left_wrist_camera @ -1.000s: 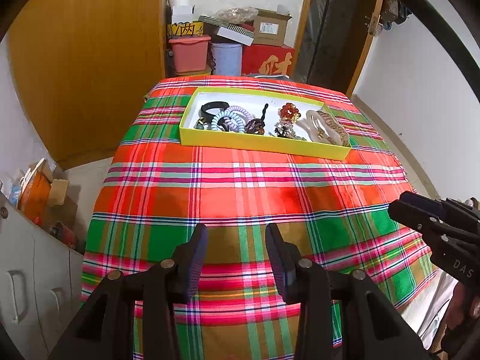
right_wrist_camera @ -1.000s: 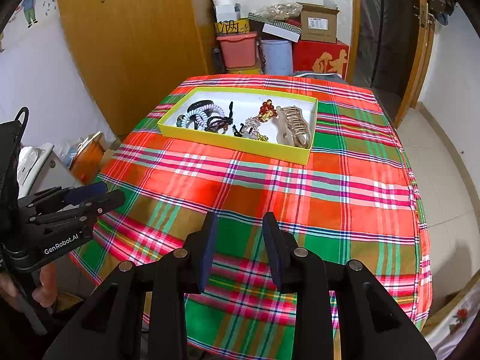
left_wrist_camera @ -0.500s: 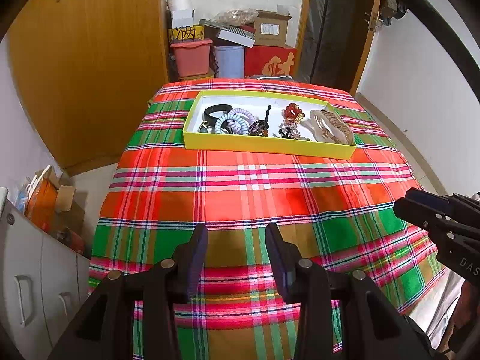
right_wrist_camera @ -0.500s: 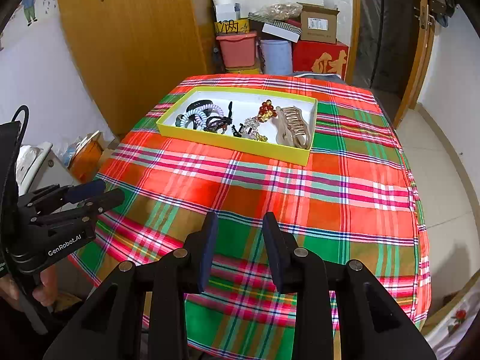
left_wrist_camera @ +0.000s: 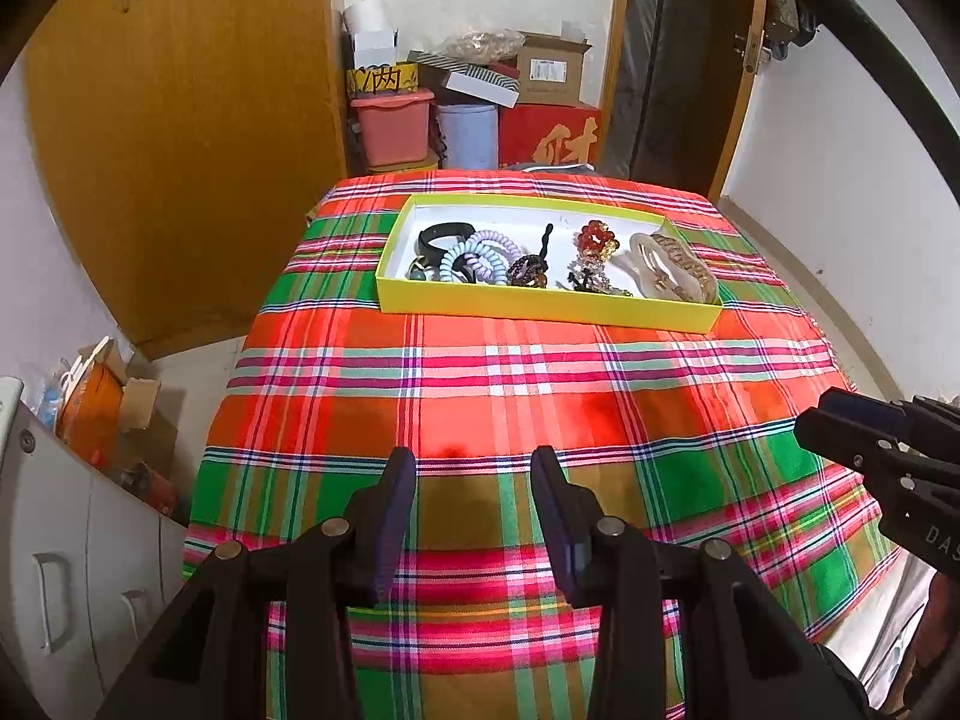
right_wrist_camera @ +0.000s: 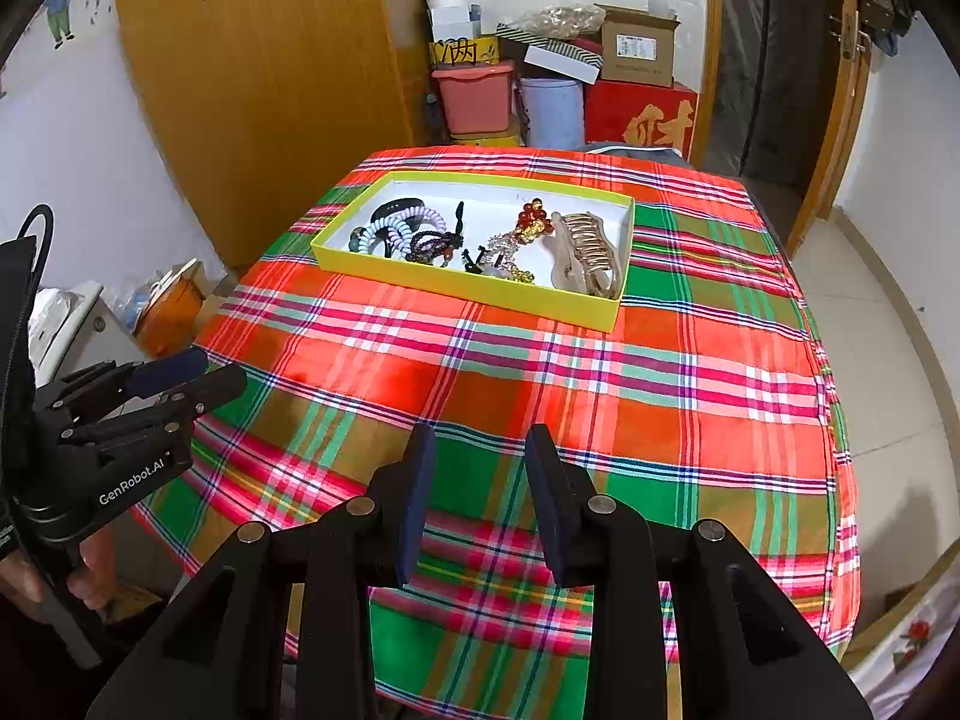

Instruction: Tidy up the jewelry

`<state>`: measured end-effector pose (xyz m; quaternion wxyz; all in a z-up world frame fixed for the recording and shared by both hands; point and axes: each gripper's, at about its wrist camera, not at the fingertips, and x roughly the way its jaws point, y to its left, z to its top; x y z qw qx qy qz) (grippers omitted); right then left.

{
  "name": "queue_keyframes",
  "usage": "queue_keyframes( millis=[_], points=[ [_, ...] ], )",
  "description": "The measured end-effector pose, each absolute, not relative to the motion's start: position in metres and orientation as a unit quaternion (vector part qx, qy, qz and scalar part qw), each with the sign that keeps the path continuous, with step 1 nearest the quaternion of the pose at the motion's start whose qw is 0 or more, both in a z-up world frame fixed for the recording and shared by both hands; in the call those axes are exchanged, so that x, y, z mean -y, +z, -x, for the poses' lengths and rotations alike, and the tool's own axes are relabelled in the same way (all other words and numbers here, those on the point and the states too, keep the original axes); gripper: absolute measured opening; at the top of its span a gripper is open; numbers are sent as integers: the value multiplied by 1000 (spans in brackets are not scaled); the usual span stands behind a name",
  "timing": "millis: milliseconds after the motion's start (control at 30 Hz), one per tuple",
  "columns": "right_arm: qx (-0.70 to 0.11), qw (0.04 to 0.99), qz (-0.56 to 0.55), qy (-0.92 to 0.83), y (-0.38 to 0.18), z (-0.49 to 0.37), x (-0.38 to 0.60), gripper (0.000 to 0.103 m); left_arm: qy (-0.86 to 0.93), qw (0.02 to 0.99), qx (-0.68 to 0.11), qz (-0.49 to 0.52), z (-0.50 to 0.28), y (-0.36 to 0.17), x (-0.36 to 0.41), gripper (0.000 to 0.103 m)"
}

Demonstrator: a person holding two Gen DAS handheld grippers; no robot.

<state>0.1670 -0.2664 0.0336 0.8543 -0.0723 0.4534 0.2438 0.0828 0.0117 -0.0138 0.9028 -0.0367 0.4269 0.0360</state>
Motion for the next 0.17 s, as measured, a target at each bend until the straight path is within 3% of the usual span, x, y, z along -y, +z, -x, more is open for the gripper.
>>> queue_keyframes(
  millis=[167],
  points=[
    [-453, 854, 73, 244, 34, -167, 266, 32, 34, 903, -426, 43, -84, -14, -13, 40]
  ],
)
